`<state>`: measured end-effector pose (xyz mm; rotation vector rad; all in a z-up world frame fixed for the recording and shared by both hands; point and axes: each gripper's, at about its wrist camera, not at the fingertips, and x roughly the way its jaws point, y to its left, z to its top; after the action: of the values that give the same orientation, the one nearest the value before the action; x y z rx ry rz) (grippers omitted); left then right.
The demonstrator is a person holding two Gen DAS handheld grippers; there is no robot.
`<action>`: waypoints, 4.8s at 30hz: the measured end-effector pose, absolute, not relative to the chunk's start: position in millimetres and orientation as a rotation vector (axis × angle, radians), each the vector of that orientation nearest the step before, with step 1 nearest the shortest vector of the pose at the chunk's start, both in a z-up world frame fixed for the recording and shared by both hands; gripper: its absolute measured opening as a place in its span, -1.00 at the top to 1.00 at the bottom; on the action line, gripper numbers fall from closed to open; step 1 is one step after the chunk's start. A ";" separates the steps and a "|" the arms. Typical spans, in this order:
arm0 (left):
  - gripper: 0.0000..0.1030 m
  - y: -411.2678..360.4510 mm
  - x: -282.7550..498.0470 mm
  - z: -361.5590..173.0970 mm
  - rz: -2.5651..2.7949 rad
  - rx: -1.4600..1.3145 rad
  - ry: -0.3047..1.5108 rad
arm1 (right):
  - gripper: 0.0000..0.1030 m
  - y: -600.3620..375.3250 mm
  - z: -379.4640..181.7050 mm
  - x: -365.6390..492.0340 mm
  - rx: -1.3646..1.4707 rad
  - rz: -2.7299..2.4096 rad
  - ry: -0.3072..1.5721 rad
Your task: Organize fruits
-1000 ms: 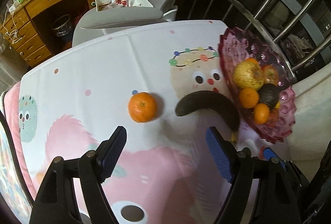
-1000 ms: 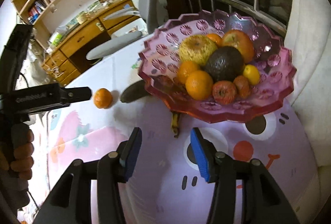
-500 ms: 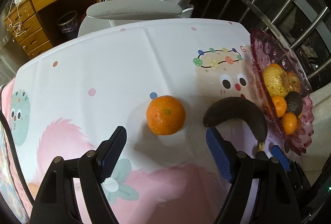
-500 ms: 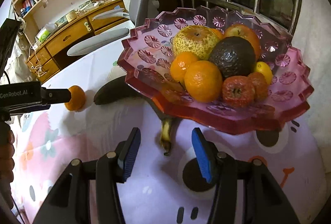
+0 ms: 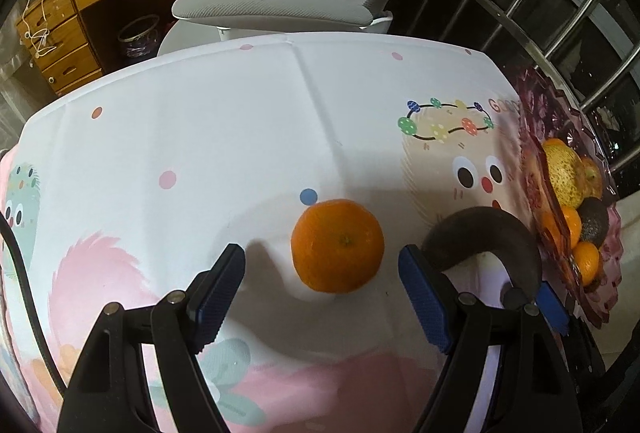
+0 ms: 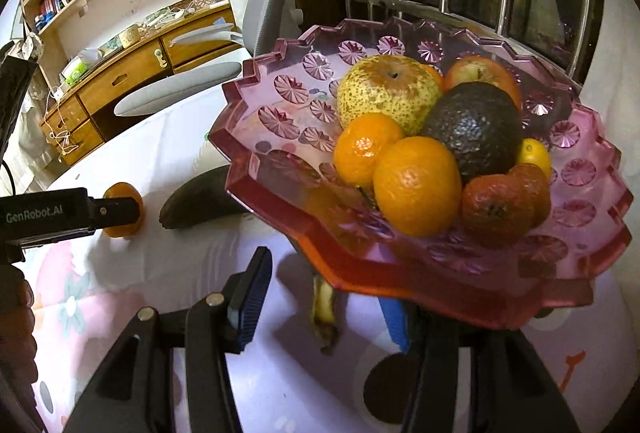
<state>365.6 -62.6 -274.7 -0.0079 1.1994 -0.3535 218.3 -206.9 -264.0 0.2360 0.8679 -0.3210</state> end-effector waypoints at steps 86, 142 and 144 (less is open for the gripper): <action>0.18 -99.9 279.3 -109.9 -0.514 -0.045 0.935 | 0.54 -221.1 -88.0 139.1 -0.004 -0.173 0.676; -0.58 -34.6 131.7 -122.7 -0.403 -0.068 1.220 | -0.54 -248.5 -135.4 69.8 0.297 -0.172 1.039; -0.58 -14.9 109.5 -124.2 -0.373 -0.087 1.244 | -0.54 -225.7 -141.2 52.7 0.290 -0.129 1.083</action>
<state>109.5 -14.9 -124.2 -0.0872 1.2440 -0.3730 52.7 -225.7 -141.2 0.2905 1.0834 -0.1285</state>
